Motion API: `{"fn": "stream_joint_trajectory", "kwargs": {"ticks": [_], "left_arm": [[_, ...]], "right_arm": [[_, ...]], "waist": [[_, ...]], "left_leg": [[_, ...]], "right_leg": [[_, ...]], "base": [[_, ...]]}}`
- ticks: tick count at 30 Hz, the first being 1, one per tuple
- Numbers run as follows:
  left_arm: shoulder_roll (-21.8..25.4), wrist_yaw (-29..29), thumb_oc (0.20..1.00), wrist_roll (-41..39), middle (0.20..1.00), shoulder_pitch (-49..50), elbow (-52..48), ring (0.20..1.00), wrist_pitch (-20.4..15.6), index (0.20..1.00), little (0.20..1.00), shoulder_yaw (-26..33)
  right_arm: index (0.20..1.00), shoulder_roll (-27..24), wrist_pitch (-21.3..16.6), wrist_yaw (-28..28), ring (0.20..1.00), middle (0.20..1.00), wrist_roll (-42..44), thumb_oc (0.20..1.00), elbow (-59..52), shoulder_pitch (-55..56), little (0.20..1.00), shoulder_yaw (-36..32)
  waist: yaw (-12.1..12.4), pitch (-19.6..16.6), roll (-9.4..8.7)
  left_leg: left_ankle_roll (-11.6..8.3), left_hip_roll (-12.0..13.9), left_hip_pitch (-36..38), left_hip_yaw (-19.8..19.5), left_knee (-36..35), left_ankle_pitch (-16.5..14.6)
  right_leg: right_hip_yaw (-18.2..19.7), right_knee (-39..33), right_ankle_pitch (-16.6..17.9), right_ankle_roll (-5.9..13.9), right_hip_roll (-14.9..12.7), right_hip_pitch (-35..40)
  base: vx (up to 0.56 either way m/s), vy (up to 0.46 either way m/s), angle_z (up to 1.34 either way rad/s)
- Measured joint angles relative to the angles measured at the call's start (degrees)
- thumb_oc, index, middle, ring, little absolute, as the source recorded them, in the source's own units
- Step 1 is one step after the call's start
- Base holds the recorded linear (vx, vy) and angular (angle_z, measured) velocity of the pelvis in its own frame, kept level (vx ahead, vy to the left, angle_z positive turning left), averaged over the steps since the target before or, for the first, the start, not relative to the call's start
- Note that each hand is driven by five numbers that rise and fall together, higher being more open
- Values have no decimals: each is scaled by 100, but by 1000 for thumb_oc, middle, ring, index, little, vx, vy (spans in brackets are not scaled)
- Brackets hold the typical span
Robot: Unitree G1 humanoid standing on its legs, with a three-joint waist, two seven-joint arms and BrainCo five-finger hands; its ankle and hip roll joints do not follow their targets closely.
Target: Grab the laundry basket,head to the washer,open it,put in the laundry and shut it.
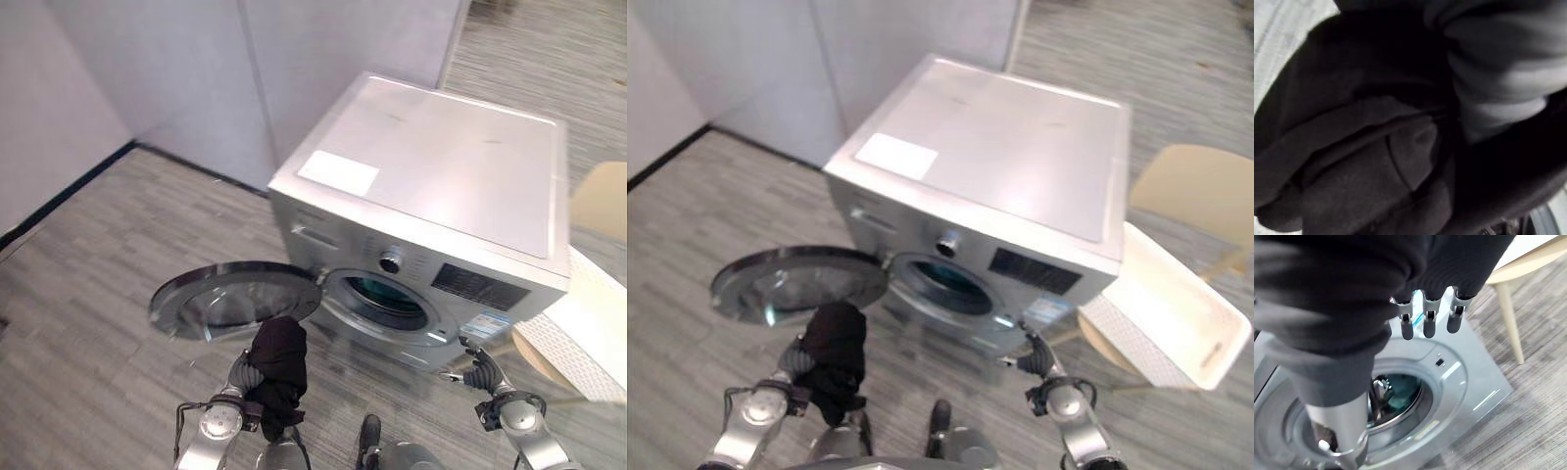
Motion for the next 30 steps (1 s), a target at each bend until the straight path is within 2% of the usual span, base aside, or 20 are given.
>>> {"fn": "stream_joint_trajectory", "kwargs": {"ticks": [2,3,4,5,6,7,8,9,11,12,13,14,15,16,20,21,23,24,28,30], "left_arm": [[-41,5,200,-2,200,-136,12,200,-41,200,200,-42],[-51,7,200,-3,200,-247,85,200,-58,200,200,-148],[-69,0,200,-3,200,-181,85,200,-59,200,200,-165],[-99,-2,200,-2,200,-130,59,200,-66,200,200,-166],[-88,0,200,-3,200,-128,96,200,-43,200,200,-193],[-73,-4,200,-3,200,-112,129,200,-19,200,200,-264],[-42,-13,200,-4,200,-126,119,200,-29,200,200,-338],[-14,-5,200,-14,200,-178,95,200,-31,200,200,-348],[139,46,200,-60,200,-161,-94,200,-35,200,200,-231],[232,53,200,-64,200,-201,-102,200,-35,200,200,-222],[271,57,200,-92,200,-468,-66,200,-19,200,200,-185],[280,80,200,-186,200,-557,-138,200,-39,200,200,-152],[274,122,200,-267,200,-672,-166,200,-65,200,200,-135],[283,172,200,-357,200,-896,-216,200,-77,200,200,-135],[190,317,200,-609,200,-1267,-249,200,-109,200,200,-122],[128,493,200,-845,200,-1320,-320,200,-168,200,200,-50],[114,565,200,-972,200,-1445,-347,200,-168,200,200,-21],[78,701,200,-981,200,-1481,-422,200,-181,200,200,94],[76,928,200,-1193,200,-1748,-494,200,-194,200,200,160],[37,1088,200,-1383,200,-2090,-470,200,-190,200,200,141]], "right_arm": [[1000,-58,28,-31,1000,1000,6,1000,85,36,1000,17],[1000,-85,29,-62,1000,1000,10,1000,177,2,1000,16],[1000,-99,32,-56,1000,1000,9,1000,216,-48,1000,22],[1000,-132,25,-60,1000,1000,9,1000,221,-53,1000,17],[1000,-94,19,-59,1000,1000,9,1000,237,-17,1000,19],[1000,-66,2,-53,1000,1000,8,1000,239,-38,1000,22],[1000,-71,-6,-61,1000,1000,8,1000,238,18,1000,14],[1000,-47,-7,-56,1000,1000,9,1000,235,29,1000,21],[1000,152,-11,-60,1000,1000,12,1000,236,-242,1000,87],[1000,156,-14,-58,1000,1000,12,1000,226,-369,1000,195],[1000,172,21,-73,1000,1000,14,1000,239,-439,1000,253],[1000,177,32,-70,1000,1000,14,1000,233,-481,1000,277],[1000,186,32,-70,1000,1000,16,1000,236,-532,1000,287],[1000,174,37,-82,1000,1000,48,1000,227,-654,1000,285],[1000,111,42,-134,1000,1000,127,1000,137,-965,1000,277],[1000,71,11,-275,1000,1000,268,1000,-55,-1123,1000,219],[1000,48,11,-357,1000,1000,281,1000,-122,-1328,1000,184],[1000,41,-12,-470,1000,1000,298,1000,-267,-1479,1000,112],[1000,34,-3,-661,1000,1000,499,1000,-397,-1740,1000,-57],[1000,33,-6,-810,1000,1000,508,1000,-426,-1935,1000,-51]], "waist": [[7,82,52],[22,208,187],[52,253,278],[70,274,427],[-22,304,382],[18,318,381],[-51,317,323],[-133,346,274],[21,512,128],[67,599,67],[-22,810,0],[44,903,-77],[121,1008,-58],[151,1130,-116],[145,1449,-18],[163,1571,32],[110,1674,72],[133,1774,121],[133,2031,148],[-18,2090,188]], "left_leg": [[-58,-89,-120,-267,-277,315],[-52,-177,-125,-736,-653,546],[15,-158,-59,-767,-725,602],[74,-104,68,-780,-800,922],[135,-125,152,-688,-758,1084],[140,-250,321,-604,-889,1086],[240,-486,480,-326,-973,1122],[296,-554,474,-220,-982,1118],[432,-527,371,412,-879,1104],[507,-524,357,581,-854,1036],[573,-515,263,839,-733,946],[600,-502,250,972,-687,894],[592,-474,164,1041,-573,866],[585,-337,-179,1161,-130,708],[502,-32,-836,1117,834,372],[558,178,-1387,1083,1554,73],[494,297,-1784,1008,1990,-39],[489,475,-2263,952,2581,-241],[477,804,-3266,746,3752,-566],[455,933,-3990,604,4291,-636]], "right_leg": [[162,-73,-4,66,57,108],[400,-106,-7,147,170,204],[520,-82,-51,238,252,210],[693,20,-162,378,350,215],[809,111,-214,421,257,191],[937,347,-413,553,116,168],[891,792,-640,760,-221,-44],[937,920,-660,792,-350,-170],[1124,1366,-580,985,-451,-713],[1114,1473,-591,997,-496,-838],[939,1454,-578,1023,-659,-1033],[852,1532,-578,1022,-740,-1160],[753,1591,-579,1021,-779,-1237],[564,1733,-590,963,-891,-1496],[464,2390,-616,906,-804,-2058],[444,2977,-866,643,-825,-2536],[450,3415,-993,568,-765,-2972],[471,3952,-1202,487,-706,-3443],[581,5105,-1588,276,-657,-4478],[613,5670,-1684,170,-611,-5216]], "base": [[30,131,-74],[52,182,-86],[50,259,-111],[31,214,-90],[-13,199,-86],[-120,165,-87],[-258,223,-74],[-249,159,-80],[-197,69,-122],[-188,50,-139],[-223,-8,-107],[-174,-26,-82],[-182,-84,-70],[-52,-57,-47],[-130,-98,-12],[-103,-77,-9],[-109,-73,-12],[-108,-49,-19],[-91,-21,-16],[-94,-11,-12]]}}
